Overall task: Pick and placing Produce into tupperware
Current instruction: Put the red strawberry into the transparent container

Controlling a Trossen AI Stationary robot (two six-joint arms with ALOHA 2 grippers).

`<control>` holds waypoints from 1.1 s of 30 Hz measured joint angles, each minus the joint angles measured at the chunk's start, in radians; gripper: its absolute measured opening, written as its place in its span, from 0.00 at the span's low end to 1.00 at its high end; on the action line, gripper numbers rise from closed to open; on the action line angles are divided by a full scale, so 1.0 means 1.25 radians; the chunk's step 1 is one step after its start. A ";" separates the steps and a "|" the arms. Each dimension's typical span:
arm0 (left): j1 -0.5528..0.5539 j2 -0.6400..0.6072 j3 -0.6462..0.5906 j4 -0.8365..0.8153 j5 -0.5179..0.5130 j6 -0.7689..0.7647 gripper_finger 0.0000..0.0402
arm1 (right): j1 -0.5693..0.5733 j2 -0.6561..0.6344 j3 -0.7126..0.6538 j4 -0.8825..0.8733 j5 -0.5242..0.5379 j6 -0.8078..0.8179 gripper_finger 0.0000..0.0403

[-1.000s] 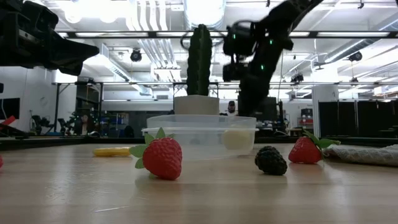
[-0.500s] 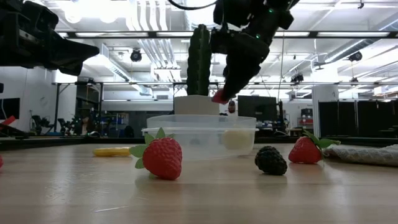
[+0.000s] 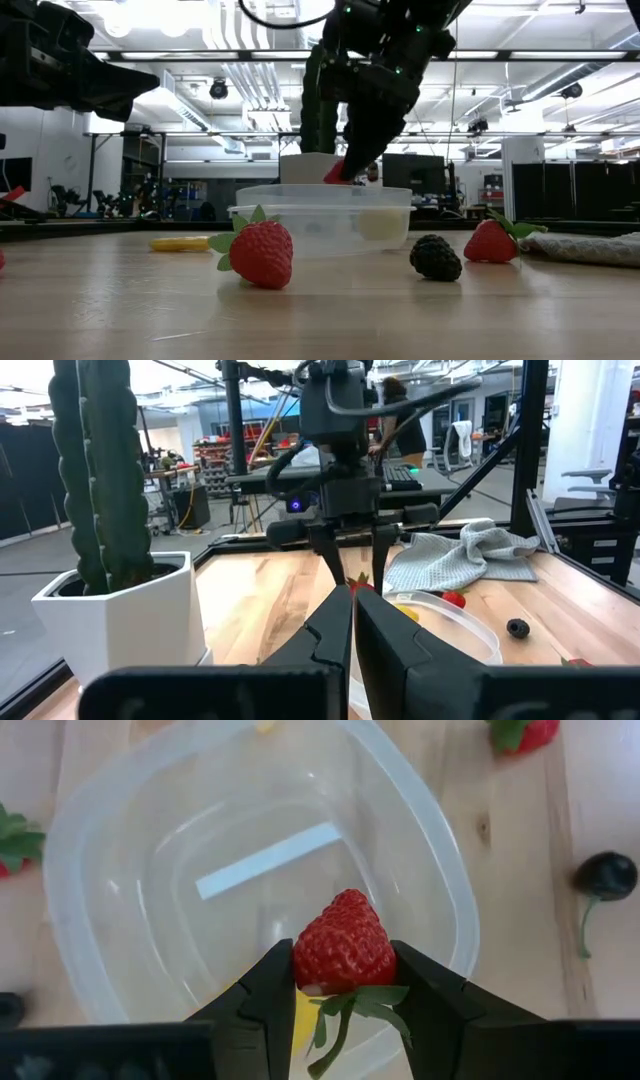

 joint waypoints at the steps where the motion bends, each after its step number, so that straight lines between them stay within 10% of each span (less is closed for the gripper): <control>1: 0.000 0.000 0.000 -0.001 0.000 0.000 0.00 | 0.000 0.005 0.000 -0.001 0.000 0.003 0.31; 33: 0.000 0.000 0.000 0.000 0.000 0.000 0.00 | 0.007 0.018 0.041 -0.076 -0.002 -0.002 0.37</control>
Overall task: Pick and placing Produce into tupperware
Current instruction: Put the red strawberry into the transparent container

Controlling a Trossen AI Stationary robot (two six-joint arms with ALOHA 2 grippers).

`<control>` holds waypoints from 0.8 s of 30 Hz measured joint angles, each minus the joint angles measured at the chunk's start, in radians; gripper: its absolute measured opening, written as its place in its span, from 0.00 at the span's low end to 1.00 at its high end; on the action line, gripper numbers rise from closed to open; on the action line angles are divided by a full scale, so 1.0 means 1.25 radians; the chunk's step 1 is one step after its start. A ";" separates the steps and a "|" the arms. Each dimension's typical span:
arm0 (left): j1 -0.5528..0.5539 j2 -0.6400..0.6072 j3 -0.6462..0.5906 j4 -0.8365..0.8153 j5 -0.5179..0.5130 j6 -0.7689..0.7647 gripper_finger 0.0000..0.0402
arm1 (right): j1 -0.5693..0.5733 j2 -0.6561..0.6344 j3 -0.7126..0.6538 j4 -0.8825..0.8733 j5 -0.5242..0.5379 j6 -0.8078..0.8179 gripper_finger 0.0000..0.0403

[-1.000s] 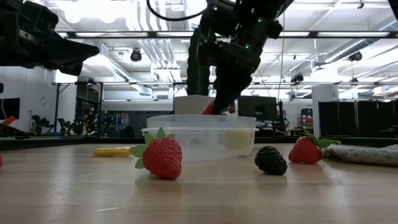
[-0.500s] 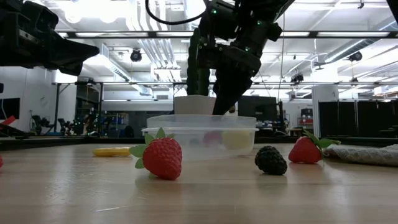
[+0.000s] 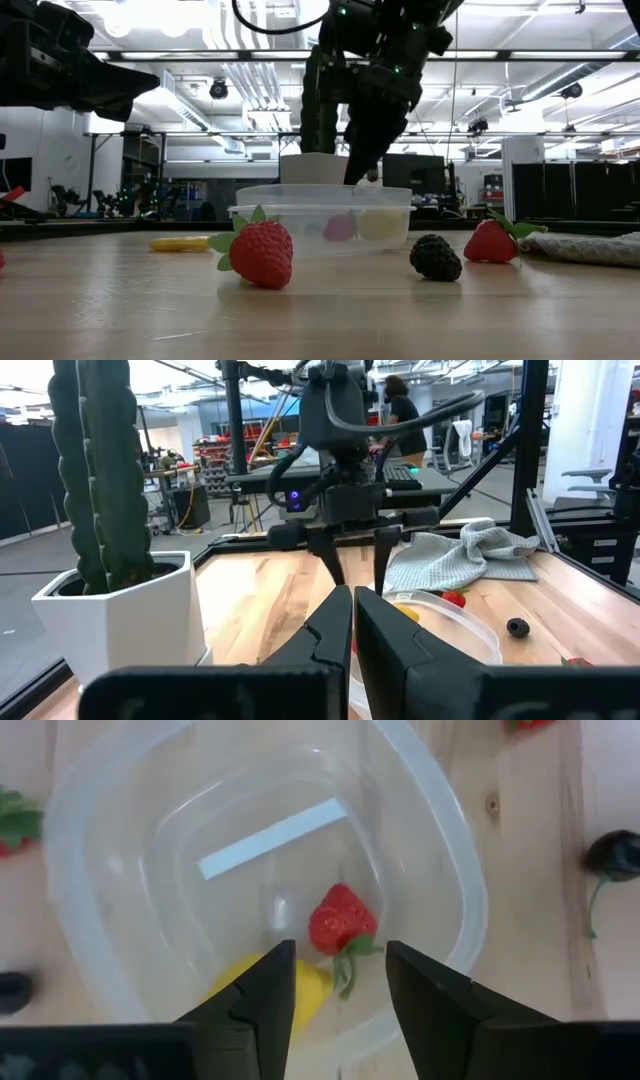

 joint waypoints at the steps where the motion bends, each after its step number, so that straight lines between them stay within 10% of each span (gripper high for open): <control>1: 0.000 0.000 0.000 0.000 0.000 0.000 0.00 | 0.005 0.000 0.012 -0.024 0.000 0.000 0.37; 24: 0.000 0.000 0.000 0.000 0.000 -0.001 0.00 | 0.206 -0.187 0.034 -0.262 0.036 0.308 0.35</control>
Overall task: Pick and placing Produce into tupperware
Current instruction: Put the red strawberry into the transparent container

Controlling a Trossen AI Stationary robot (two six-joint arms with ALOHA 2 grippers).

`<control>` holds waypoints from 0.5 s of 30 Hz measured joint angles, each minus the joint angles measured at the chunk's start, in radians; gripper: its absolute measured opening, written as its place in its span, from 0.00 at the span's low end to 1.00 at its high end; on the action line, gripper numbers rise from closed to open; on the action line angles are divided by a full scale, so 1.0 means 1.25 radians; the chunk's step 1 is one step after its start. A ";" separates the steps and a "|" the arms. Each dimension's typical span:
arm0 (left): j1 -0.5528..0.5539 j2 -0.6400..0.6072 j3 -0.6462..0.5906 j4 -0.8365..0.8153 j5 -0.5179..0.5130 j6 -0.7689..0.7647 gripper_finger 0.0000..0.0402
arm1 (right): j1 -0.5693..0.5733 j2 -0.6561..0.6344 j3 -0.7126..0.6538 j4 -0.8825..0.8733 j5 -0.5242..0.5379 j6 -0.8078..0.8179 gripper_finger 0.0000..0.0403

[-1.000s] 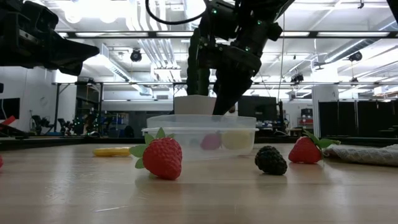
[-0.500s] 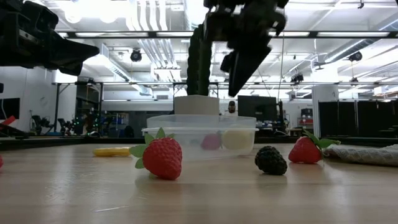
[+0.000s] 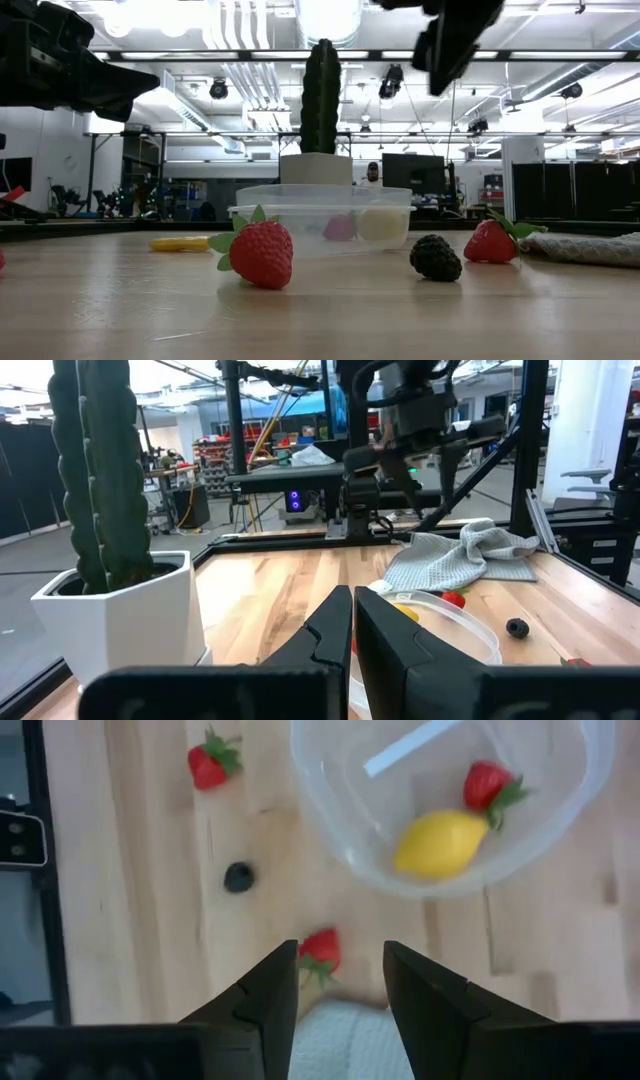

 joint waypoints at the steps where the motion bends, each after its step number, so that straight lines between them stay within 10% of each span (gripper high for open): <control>1: 0.000 0.000 0.000 0.000 0.000 0.000 0.00 | 0.014 -0.005 -0.004 -0.002 0.010 0.024 0.35; 15: 0.000 0.000 0.000 0.002 0.000 0.002 0.00 | 0.134 0.046 -0.069 0.000 0.073 0.198 0.41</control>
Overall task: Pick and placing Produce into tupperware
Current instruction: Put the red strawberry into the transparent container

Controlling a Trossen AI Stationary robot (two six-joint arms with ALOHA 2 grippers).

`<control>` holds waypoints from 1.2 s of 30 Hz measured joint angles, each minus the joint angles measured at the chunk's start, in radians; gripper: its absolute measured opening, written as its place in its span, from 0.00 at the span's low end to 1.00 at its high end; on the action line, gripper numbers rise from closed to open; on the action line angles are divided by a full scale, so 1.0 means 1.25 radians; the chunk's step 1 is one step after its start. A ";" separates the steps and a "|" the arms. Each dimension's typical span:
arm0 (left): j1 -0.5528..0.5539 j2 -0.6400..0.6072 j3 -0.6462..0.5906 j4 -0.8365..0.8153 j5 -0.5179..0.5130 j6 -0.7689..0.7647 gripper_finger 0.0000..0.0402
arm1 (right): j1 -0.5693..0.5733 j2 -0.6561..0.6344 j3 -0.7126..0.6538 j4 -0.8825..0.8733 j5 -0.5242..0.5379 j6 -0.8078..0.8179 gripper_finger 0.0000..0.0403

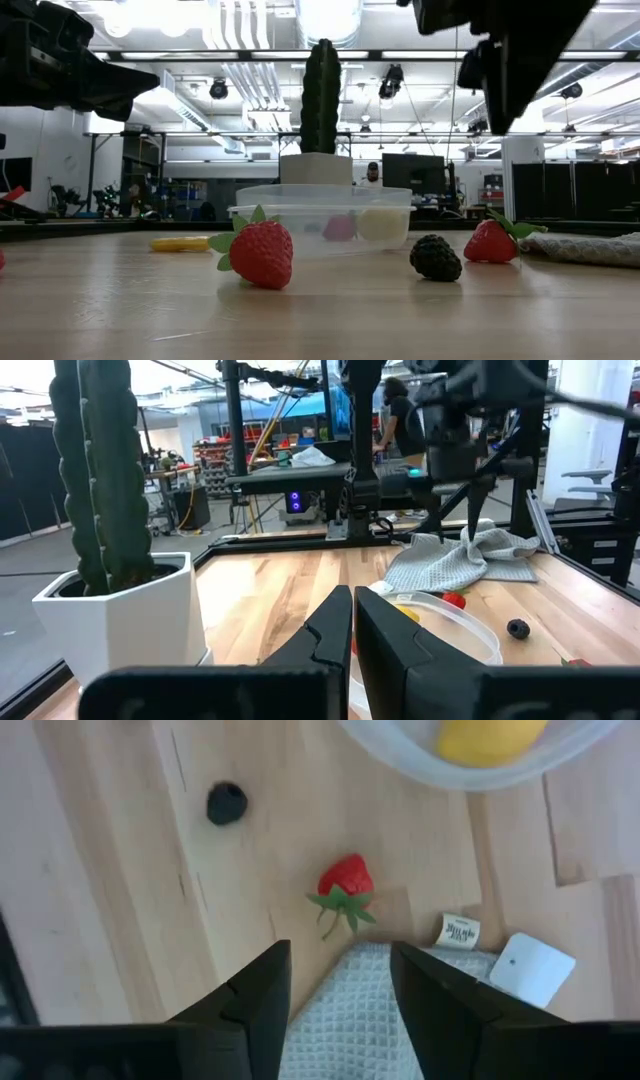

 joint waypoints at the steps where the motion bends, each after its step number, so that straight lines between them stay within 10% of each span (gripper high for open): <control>1: 0.000 0.000 0.000 0.000 0.000 0.000 0.00 | 0.003 0.005 -0.001 0.000 0.001 0.005 0.42; 36: 0.000 0.013 0.000 -0.025 0.066 -0.064 0.00 | 0.005 0.028 -0.225 0.304 -0.025 0.104 0.49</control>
